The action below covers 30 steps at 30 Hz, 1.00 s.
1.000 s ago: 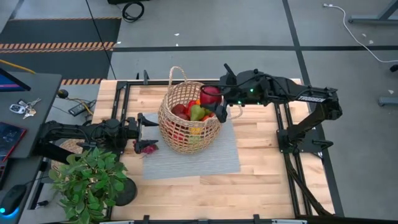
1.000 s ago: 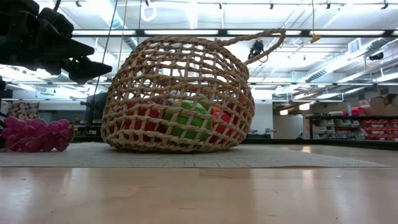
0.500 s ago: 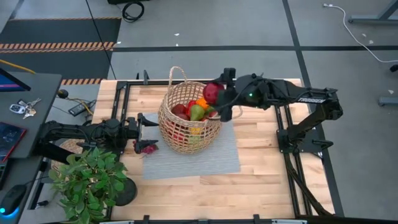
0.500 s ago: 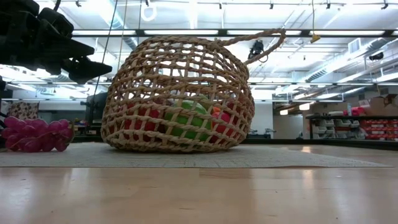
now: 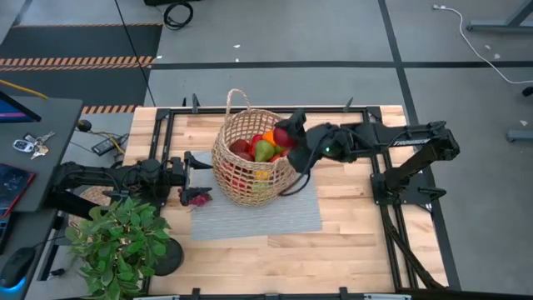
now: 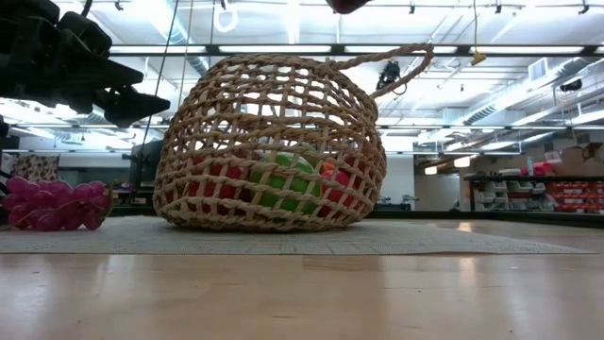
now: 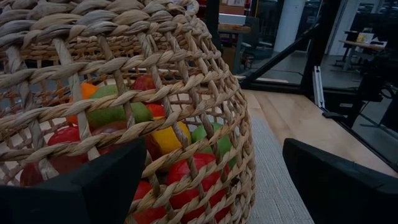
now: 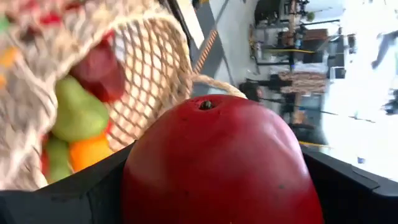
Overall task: Build produce basket
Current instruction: Put the red pomegranate into the brown basket
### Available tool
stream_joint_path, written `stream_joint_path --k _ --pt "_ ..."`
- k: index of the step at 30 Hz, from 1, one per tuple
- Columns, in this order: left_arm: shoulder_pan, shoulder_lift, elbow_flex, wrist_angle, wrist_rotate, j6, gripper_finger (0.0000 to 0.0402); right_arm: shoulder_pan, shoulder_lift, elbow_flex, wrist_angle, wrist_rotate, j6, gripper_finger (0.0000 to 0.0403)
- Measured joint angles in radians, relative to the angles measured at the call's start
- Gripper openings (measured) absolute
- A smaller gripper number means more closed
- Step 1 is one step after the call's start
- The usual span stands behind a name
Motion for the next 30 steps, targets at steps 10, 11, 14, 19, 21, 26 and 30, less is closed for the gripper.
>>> stream_joint_path --k 10,11,14,19,21,26,30 --pt "0.000 0.000 0.000 0.000 0.000 0.000 0.0386 0.066 0.000 -0.043 0.100 0.147 -0.163 0.0372" --pt "0.000 0.000 0.000 0.000 0.000 0.000 0.0386 0.065 0.000 -0.045 0.103 0.147 -0.162 0.0372" --pt "0.000 0.000 0.000 0.000 0.000 -0.001 0.0386 0.055 0.000 -0.045 0.106 0.136 -0.132 0.0372" --pt "0.000 0.000 0.000 0.000 0.000 -0.001 0.0386 0.014 0.000 -0.045 0.101 0.040 0.005 0.0373" --pt "0.000 0.000 0.000 0.000 0.000 0.000 0.0386 -0.003 0.000 -0.045 0.092 0.021 0.038 0.0373" --pt "0.000 0.000 0.000 0.000 0.000 0.000 0.0386 -0.023 0.000 -0.053 0.058 0.015 0.041 0.0373" --pt "0.000 0.000 0.000 0.000 0.000 0.000 0.0386 -0.024 -0.001 -0.091 0.074 0.017 0.037 0.0374"
